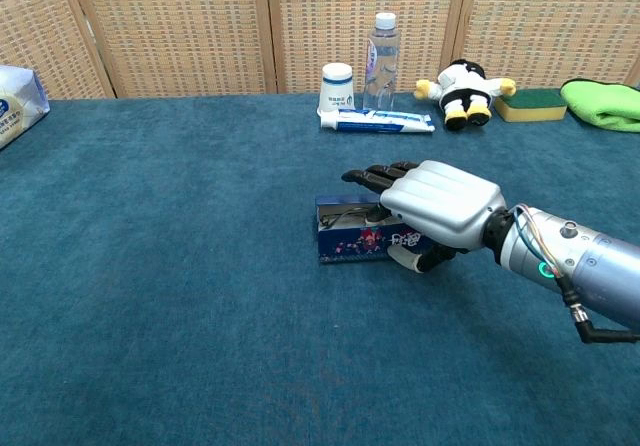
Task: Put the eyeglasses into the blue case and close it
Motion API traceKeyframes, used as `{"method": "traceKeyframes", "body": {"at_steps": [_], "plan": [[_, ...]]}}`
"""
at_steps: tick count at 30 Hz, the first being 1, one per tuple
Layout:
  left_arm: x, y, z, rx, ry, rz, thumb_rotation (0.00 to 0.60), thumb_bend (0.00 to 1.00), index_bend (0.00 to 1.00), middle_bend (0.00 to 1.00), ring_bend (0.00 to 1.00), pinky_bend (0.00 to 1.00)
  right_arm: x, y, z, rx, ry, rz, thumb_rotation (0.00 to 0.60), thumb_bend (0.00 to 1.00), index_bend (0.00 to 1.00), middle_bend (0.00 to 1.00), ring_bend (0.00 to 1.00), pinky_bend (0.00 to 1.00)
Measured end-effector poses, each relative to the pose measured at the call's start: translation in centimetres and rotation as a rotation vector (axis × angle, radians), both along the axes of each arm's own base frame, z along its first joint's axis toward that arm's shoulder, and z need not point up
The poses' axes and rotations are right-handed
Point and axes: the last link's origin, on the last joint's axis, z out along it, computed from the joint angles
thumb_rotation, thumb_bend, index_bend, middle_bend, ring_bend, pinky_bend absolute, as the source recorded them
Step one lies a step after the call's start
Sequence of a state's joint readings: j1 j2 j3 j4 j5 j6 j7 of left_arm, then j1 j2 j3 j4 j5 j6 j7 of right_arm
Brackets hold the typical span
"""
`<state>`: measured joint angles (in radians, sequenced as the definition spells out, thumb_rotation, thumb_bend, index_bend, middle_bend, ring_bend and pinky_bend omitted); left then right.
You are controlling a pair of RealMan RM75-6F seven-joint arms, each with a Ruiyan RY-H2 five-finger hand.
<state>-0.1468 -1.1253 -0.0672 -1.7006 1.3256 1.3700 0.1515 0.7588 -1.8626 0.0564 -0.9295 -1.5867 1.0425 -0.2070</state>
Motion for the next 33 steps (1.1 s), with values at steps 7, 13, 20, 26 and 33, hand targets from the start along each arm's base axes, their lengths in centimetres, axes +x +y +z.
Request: {"method": "traceKeyframes", "body": {"at_steps": [7,13,20,26,33], "plan": [[0.0,0.0,0.0,-0.001,0.001,0.001,0.6,0.0,0.0,0.0,0.0,0.0,0.1,0.4,0.3,0.003,-0.012,0.026,0.6,0.62,0.64,0.0,0.0,0.11],[0.0,0.0,0.0,-0.002,0.0,0.001,0.6,0.0,0.0,0.0,0.0,0.0,0.0,1.1,1.3,0.019,-0.023,0.049,0.6,0.62,0.65,0.0,0.0,0.11],[0.0,0.0,-0.1,-0.006,0.002,-0.002,0.6,0.0,0.0,0.0,0.0,0.0,0.1,2.4,3.1,0.051,-0.025,0.082,0.6,0.62,0.65,0.0,0.0,0.11],[0.0,0.0,-0.1,-0.01,0.005,0.001,0.6,0.0,0.0,0.0,0.0,0.0,0.1,3.8,4.9,0.077,0.017,0.112,0.6,0.62,0.65,0.0,0.0,0.11],[0.0,0.1,-0.3,-0.014,0.007,0.001,0.6,0.0,0.0,0.0,0.0,0.0,0.8,4.4,5.7,0.084,0.105,0.15,0.6,0.62,0.66,0.0,0.0,0.11]]}}
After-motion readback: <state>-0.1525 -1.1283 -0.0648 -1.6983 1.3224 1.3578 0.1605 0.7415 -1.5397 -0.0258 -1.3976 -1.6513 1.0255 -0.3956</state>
